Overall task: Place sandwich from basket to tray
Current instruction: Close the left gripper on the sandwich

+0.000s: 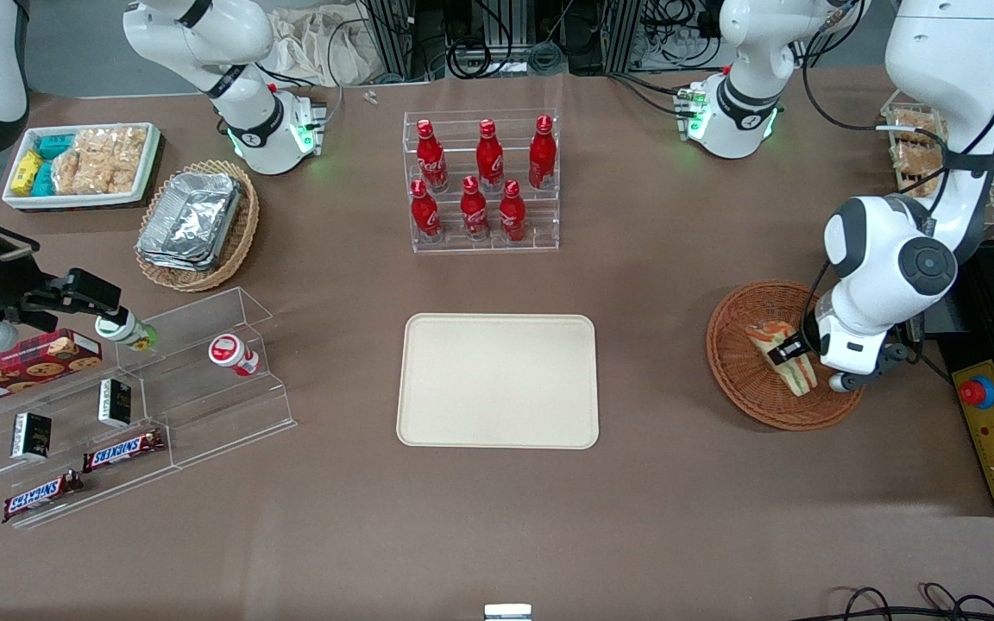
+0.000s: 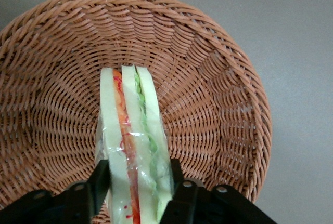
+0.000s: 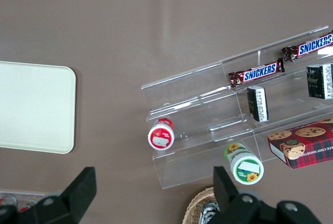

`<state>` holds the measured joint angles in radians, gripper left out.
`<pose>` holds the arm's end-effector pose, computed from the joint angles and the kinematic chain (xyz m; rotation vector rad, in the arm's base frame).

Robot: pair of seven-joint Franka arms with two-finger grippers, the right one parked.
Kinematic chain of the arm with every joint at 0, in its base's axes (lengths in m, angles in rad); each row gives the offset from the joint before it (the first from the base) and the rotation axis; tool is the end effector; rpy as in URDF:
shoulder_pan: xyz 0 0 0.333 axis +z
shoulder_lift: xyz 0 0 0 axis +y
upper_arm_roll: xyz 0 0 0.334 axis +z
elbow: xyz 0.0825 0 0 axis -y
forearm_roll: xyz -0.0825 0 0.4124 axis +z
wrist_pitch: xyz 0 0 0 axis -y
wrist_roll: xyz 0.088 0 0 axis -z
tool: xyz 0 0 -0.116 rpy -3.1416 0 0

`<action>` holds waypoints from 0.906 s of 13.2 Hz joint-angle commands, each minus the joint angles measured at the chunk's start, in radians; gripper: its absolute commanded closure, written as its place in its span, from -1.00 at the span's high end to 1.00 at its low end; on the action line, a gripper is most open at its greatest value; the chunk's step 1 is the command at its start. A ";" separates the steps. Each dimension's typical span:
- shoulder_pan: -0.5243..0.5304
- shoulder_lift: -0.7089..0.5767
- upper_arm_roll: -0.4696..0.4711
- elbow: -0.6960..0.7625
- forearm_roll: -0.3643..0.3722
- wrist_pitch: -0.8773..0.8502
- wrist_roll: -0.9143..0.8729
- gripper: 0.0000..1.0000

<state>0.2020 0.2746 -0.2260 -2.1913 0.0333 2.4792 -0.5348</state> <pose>0.5822 -0.0141 0.2511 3.0035 0.7566 0.0140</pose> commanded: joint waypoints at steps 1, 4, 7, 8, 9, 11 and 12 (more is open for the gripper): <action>0.005 -0.003 -0.004 -0.016 -0.007 0.030 -0.014 -0.33; 0.005 -0.003 -0.004 -0.018 -0.006 0.030 -0.014 -0.69; 0.005 -0.014 -0.004 -0.015 -0.006 0.014 -0.011 -0.98; 0.004 -0.020 -0.006 -0.005 -0.006 0.000 -0.011 -1.00; 0.004 -0.032 -0.007 0.005 -0.006 -0.032 -0.004 -1.00; -0.004 -0.066 -0.012 0.048 -0.004 -0.121 -0.002 -1.00; -0.010 -0.078 -0.015 0.088 -0.003 -0.187 0.002 -1.00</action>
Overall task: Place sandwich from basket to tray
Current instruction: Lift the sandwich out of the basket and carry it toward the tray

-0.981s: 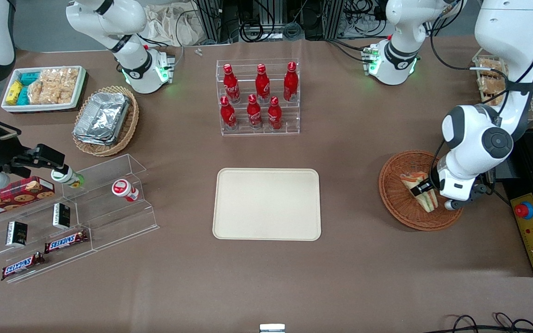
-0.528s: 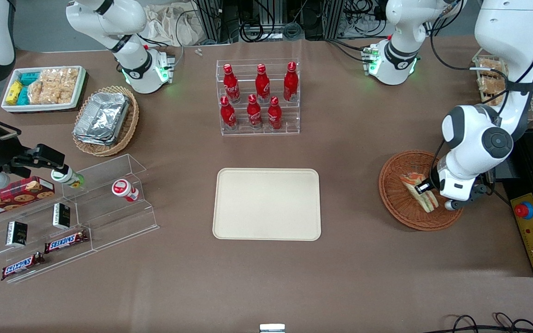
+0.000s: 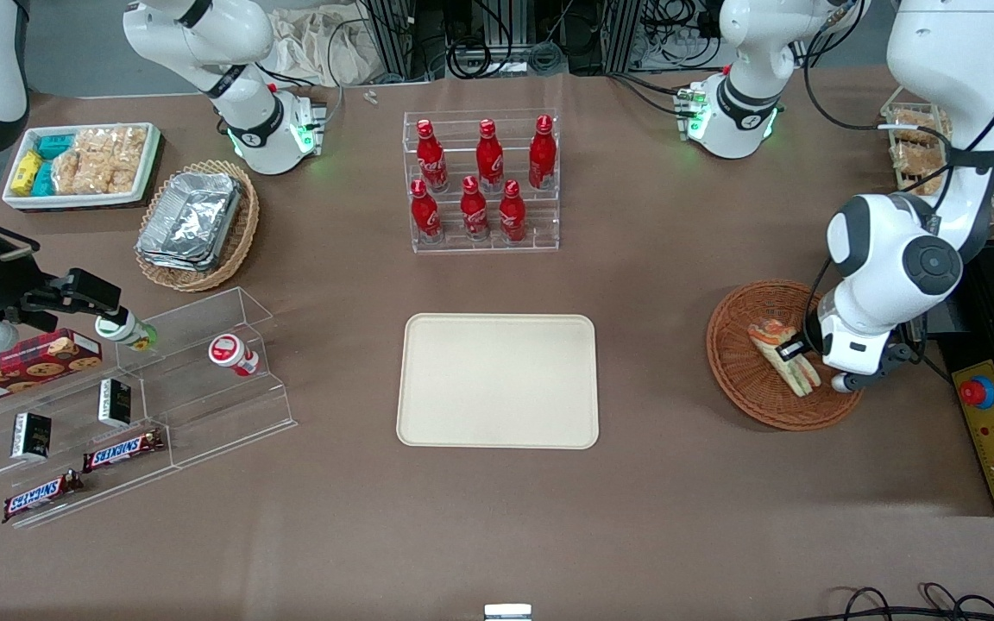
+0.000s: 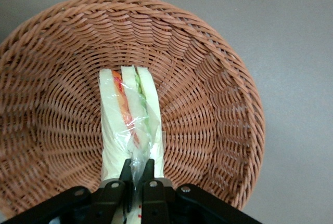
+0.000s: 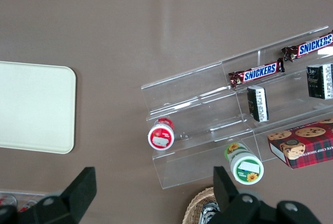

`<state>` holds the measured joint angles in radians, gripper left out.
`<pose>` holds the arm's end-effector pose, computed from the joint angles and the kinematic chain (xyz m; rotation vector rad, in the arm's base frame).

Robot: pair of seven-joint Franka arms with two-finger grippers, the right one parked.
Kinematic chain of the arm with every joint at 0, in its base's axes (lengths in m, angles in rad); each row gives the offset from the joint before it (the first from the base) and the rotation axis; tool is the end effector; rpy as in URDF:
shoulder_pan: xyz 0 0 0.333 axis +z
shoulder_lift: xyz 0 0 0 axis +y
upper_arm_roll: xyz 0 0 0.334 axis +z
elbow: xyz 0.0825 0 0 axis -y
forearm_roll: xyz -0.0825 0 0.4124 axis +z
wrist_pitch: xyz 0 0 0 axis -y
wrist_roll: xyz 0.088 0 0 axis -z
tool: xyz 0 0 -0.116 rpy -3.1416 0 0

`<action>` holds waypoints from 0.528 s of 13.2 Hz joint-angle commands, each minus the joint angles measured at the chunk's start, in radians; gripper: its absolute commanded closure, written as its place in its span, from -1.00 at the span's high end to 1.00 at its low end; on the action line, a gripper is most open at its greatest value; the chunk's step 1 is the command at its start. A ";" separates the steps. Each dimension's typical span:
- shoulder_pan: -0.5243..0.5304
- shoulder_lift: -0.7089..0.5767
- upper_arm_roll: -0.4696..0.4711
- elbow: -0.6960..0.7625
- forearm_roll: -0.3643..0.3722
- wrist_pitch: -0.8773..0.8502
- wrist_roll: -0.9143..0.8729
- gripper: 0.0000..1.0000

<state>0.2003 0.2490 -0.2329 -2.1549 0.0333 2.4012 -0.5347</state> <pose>0.5885 -0.0180 0.2743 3.0165 0.7456 -0.0081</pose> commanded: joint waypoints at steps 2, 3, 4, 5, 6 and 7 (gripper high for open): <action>-0.009 -0.074 -0.055 0.163 -0.003 -0.296 0.007 -1.00; -0.010 -0.077 -0.081 0.232 -0.001 -0.388 0.006 -1.00; -0.009 -0.074 -0.120 0.304 -0.001 -0.474 0.006 -1.00; -0.009 -0.068 -0.155 0.375 -0.001 -0.550 -0.004 -1.00; -0.010 -0.060 -0.198 0.436 0.000 -0.607 0.011 -1.00; -0.010 -0.044 -0.244 0.487 0.000 -0.640 0.013 -1.00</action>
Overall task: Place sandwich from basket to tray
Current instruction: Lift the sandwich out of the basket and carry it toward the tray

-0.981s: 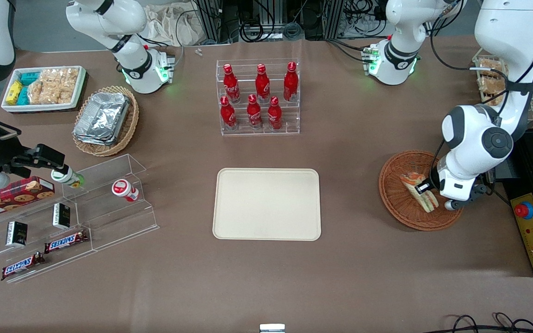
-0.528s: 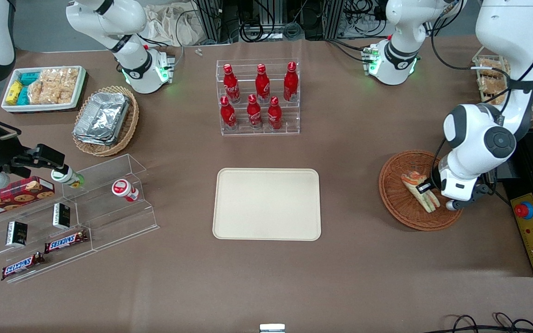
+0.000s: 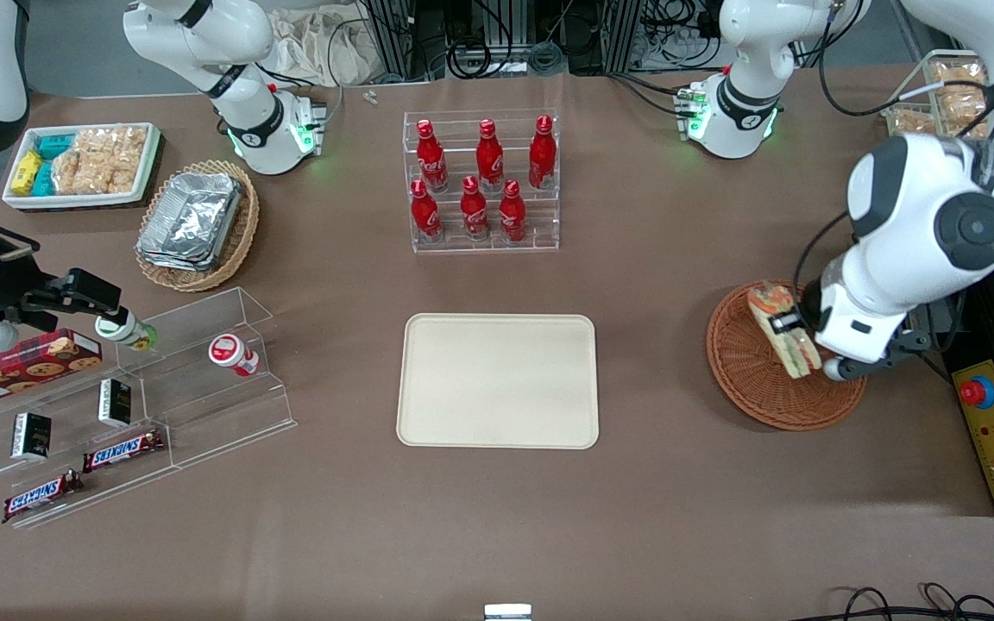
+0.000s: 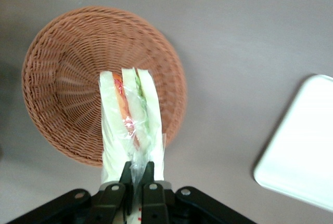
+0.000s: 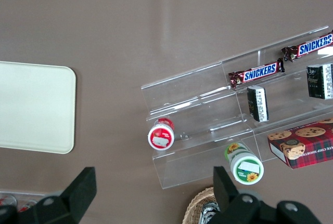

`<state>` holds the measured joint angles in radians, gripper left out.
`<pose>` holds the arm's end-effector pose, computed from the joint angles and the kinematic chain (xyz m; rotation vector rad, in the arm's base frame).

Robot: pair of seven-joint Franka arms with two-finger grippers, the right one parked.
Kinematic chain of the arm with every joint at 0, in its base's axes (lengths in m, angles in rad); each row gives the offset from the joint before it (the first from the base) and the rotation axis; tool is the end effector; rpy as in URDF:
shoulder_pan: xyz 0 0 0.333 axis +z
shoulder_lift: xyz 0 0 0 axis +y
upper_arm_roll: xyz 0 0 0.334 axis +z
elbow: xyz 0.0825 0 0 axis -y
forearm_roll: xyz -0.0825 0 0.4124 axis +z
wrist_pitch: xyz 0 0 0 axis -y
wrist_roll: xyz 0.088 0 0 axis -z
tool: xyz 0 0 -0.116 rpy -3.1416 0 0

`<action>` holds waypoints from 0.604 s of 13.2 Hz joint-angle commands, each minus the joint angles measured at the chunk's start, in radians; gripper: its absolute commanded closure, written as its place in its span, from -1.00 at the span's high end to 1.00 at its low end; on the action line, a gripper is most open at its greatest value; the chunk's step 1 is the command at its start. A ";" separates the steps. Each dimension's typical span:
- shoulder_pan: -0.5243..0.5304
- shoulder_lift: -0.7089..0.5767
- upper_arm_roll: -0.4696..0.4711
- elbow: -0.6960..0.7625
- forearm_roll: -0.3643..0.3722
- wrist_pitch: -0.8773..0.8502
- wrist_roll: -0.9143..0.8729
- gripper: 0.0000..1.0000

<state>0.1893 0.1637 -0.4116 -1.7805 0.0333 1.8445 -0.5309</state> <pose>0.6120 -0.1237 0.4593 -3.1028 -0.4694 0.1447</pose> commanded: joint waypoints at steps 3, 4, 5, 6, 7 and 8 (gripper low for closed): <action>-0.042 0.137 -0.214 0.205 0.008 -0.079 0.060 -1.00; -0.092 0.172 -0.217 0.216 0.010 -0.070 0.054 -1.00; -0.140 0.213 -0.214 0.239 0.014 -0.047 0.051 -1.00; -0.166 0.252 -0.214 0.251 0.028 -0.004 0.048 -1.00; -0.198 0.288 -0.214 0.251 0.046 0.045 0.026 -1.00; -0.223 0.331 -0.214 0.251 0.072 0.097 -0.016 -1.00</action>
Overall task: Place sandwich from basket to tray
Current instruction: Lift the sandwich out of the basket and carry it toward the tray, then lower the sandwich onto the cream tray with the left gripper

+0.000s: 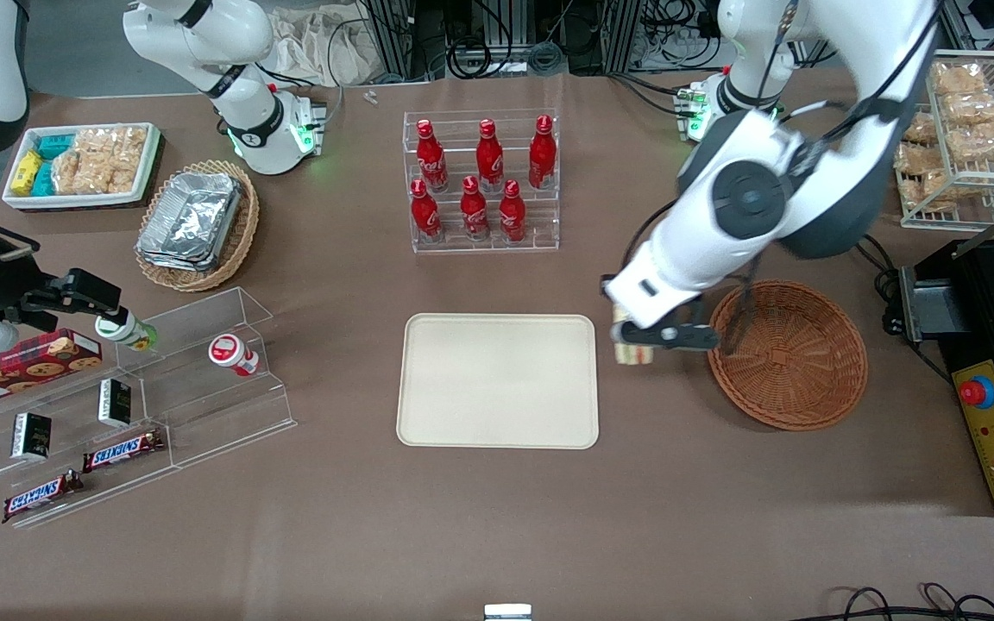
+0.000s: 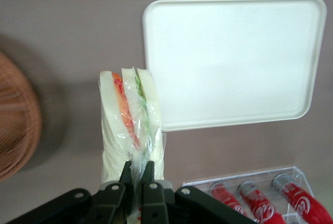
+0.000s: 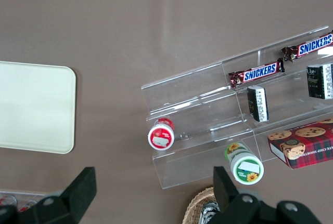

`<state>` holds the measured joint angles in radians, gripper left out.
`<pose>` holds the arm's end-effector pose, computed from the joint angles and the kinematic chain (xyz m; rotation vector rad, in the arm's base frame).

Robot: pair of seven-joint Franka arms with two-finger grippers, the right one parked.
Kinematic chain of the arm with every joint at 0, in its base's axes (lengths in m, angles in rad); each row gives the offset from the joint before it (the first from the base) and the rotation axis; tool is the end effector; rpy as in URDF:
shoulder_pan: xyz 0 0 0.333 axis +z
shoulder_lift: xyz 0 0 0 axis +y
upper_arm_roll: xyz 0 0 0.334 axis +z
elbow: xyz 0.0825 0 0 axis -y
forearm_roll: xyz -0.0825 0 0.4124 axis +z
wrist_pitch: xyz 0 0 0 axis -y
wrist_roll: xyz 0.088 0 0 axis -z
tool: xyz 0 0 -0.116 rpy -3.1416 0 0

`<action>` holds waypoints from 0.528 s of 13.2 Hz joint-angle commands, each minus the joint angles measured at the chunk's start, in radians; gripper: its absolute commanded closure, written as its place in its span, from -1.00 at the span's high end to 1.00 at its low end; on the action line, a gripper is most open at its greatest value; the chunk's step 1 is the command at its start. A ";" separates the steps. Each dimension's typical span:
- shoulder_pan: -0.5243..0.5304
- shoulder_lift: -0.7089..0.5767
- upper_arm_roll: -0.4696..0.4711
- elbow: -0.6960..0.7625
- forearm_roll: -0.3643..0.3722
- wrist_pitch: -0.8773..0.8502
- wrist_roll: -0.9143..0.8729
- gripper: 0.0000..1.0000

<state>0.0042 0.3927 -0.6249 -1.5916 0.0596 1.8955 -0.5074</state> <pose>0.5890 -0.3535 0.4400 2.9984 -0.1471 -0.1553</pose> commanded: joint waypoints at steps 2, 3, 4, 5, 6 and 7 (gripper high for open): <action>-0.072 0.184 -0.001 0.062 0.083 0.133 -0.071 -1.00; -0.081 0.221 0.001 0.061 0.103 0.175 -0.069 -1.00; -0.081 0.257 0.001 0.061 0.136 0.213 -0.071 -1.00; -0.081 0.290 0.001 0.061 0.173 0.240 -0.069 -1.00; -0.081 0.323 0.002 0.062 0.204 0.260 -0.069 -1.00; -0.081 0.342 0.002 0.061 0.222 0.275 -0.071 -1.00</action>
<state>-0.0671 0.6789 -0.6213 -1.5786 0.2329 2.1590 -0.5609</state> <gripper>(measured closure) 0.899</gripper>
